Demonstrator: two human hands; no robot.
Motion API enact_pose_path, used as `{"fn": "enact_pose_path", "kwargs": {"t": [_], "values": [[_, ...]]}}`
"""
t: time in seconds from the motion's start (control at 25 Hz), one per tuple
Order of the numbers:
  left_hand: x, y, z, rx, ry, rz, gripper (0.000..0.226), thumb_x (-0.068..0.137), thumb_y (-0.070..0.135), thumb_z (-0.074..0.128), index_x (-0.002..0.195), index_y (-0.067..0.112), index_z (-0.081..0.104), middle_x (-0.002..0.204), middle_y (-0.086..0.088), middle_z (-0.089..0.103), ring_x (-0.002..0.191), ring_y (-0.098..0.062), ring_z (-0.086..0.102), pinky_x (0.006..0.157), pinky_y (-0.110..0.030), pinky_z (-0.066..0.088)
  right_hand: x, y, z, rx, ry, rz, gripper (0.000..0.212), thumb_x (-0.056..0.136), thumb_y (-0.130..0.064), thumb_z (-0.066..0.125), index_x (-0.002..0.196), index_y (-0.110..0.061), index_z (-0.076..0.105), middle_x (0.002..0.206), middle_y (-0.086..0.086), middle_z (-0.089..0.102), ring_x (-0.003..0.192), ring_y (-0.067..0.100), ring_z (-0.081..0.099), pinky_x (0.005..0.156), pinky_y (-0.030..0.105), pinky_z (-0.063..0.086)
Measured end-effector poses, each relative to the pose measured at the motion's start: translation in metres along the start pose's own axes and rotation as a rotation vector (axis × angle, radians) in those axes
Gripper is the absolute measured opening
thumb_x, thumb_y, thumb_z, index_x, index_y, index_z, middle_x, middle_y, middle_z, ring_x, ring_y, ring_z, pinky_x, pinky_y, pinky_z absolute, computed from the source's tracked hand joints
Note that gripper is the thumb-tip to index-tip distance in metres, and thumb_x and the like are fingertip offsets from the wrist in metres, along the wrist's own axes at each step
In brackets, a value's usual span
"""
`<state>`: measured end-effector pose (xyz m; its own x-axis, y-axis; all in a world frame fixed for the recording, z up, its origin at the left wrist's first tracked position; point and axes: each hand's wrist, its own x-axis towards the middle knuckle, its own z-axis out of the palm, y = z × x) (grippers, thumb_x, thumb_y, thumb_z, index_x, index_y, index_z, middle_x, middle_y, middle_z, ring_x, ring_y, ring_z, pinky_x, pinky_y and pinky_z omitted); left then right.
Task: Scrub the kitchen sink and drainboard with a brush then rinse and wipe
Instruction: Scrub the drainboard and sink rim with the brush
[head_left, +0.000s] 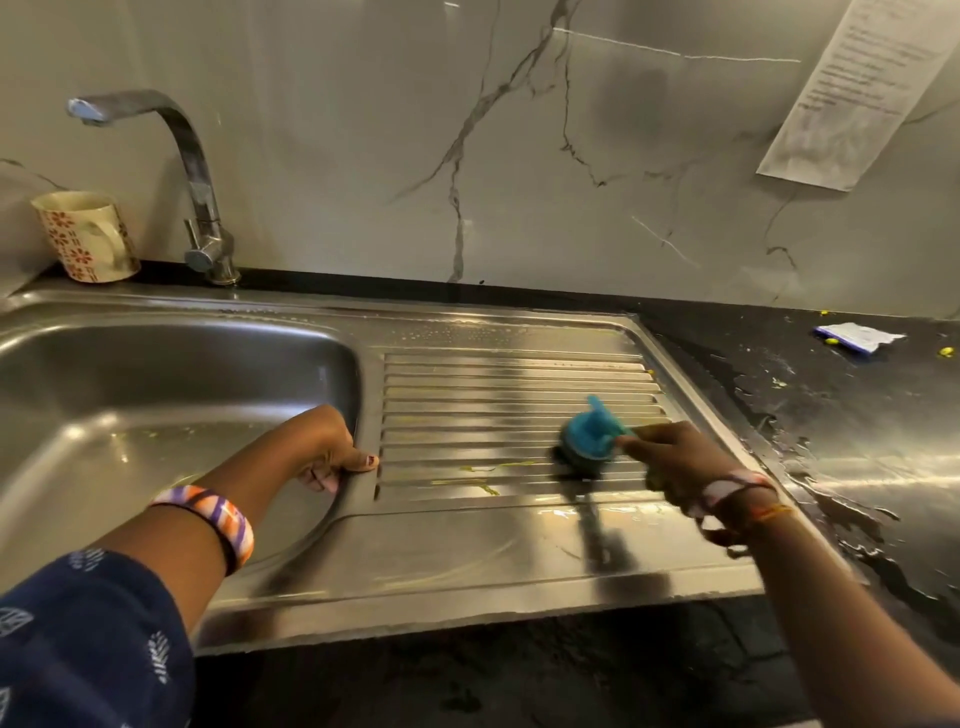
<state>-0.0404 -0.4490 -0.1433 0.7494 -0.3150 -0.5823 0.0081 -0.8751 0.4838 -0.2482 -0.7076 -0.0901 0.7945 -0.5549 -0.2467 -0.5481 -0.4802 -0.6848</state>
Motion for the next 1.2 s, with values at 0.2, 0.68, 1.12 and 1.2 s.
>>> {"fn": "enact_pose_path", "kwargs": {"t": [0.2,0.68,1.12,1.2], "values": [[0.0,-0.001,-0.003,0.008,0.006,0.004,0.024,0.085,0.02,0.067,0.074,0.002,0.055,0.055,-0.01,0.059,0.039,-0.014,0.058,0.044,-0.023,0.048,0.006,-0.078,0.114,-0.204,-0.137,-0.406,0.032,0.093,-0.031,0.052,0.111,-0.01,0.067,0.064,0.003,0.056,0.066,0.02,0.053,0.054,0.023,0.032],[-0.005,-0.012,0.012,0.173,0.191,0.135,0.039,0.089,0.036,0.059,0.065,0.005,0.058,0.059,-0.008,0.059,0.051,-0.018,0.055,0.055,-0.022,0.048,-0.002,0.073,-0.083,-0.083,0.191,0.24,0.032,0.094,-0.023,0.052,0.119,-0.005,0.06,0.063,0.008,0.048,0.054,0.016,0.04,0.046,0.024,0.034],[-0.001,-0.033,0.012,-0.043,0.022,0.197,0.037,0.097,0.015,0.047,0.06,0.01,0.047,0.052,-0.007,0.042,0.035,-0.009,0.041,0.042,-0.014,0.039,-0.013,-0.066,0.103,-0.132,-0.227,-0.377,0.032,0.093,-0.027,0.052,0.114,-0.007,0.064,0.053,-0.005,0.047,0.041,0.004,0.039,0.034,0.01,0.029],[-0.001,-0.037,0.014,-0.134,0.016,0.164,0.036,0.096,0.003,0.042,0.061,0.01,0.05,0.049,-0.004,0.038,0.028,-0.004,0.034,0.035,-0.011,0.033,-0.019,-0.088,0.127,-0.183,-0.268,-0.434,0.033,0.092,-0.029,0.053,0.117,-0.009,0.064,0.062,-0.002,0.046,0.055,0.013,0.042,0.04,0.009,0.029]]}}
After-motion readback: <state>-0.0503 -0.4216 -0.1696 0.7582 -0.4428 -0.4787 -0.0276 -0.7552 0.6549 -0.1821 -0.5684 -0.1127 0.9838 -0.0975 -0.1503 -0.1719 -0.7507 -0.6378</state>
